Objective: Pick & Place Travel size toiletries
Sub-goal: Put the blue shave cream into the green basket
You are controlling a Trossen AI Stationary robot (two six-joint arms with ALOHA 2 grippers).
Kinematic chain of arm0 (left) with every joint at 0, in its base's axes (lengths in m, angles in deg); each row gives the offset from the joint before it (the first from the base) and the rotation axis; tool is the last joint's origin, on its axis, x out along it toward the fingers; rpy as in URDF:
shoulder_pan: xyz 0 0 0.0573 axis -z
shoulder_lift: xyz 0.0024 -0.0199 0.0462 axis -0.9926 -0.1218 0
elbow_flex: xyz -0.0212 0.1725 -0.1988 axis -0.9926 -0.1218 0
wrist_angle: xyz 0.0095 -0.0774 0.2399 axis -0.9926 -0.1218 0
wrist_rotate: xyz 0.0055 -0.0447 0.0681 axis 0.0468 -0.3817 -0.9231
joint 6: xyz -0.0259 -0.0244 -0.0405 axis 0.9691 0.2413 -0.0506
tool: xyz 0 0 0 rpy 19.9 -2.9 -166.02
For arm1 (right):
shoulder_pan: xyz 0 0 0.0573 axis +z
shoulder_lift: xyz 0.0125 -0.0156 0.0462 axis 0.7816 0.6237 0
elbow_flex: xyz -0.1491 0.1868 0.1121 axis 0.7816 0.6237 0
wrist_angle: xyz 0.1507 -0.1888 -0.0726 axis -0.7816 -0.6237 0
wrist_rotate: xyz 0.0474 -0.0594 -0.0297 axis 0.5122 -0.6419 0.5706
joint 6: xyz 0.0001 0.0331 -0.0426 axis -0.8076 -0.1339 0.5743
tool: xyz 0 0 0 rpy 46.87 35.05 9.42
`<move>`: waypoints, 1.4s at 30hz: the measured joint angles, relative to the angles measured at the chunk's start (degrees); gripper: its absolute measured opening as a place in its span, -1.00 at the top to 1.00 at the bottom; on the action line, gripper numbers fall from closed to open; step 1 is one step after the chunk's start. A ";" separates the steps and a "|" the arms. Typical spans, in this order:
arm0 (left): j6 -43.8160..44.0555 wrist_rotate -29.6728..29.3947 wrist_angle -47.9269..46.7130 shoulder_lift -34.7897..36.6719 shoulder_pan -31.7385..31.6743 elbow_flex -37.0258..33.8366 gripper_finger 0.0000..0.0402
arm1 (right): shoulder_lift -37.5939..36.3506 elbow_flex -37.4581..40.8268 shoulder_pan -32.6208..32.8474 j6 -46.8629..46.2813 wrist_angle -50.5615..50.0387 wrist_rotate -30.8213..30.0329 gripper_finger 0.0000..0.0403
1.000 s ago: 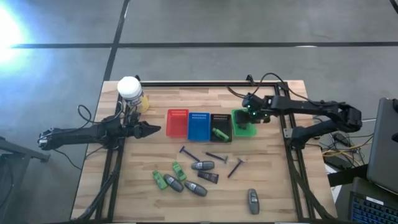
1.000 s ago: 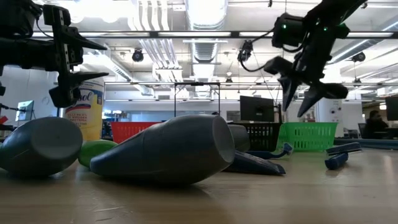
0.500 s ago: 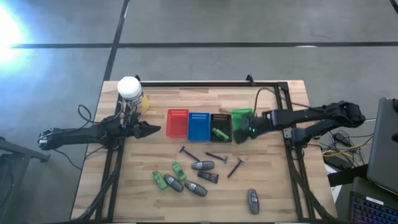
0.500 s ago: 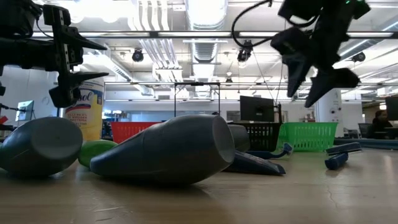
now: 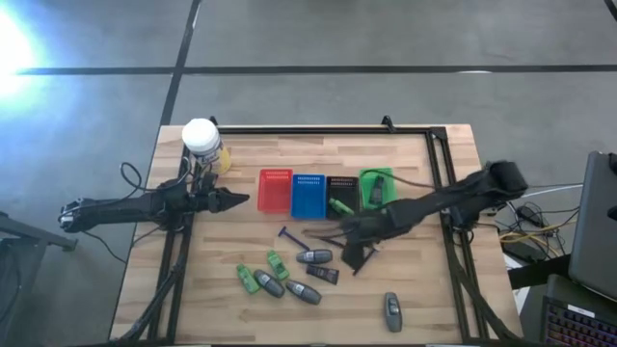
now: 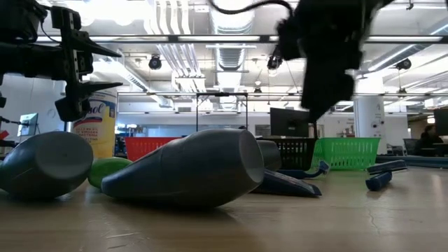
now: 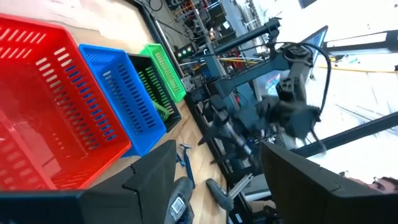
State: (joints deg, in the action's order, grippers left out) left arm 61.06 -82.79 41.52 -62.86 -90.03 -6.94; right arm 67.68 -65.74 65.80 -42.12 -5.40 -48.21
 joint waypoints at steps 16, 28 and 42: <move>3.10 2.07 -0.94 -0.15 0.02 0.00 -0.19 | 16.32 -17.08 4.94 23.98 -7.44 1.99 -0.27; 3.30 2.06 -1.88 -0.59 0.01 0.00 -0.19 | 24.19 -21.19 7.56 9.73 -1.21 3.38 -0.13; 3.75 6.03 -1.88 -0.60 0.01 0.00 -0.19 | 34.29 -33.30 7.64 13.20 -3.69 -3.80 -0.31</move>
State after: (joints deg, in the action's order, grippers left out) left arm 64.80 -76.76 39.64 -63.47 -90.02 -6.94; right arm 101.96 -99.04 73.45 -28.92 -9.08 -52.01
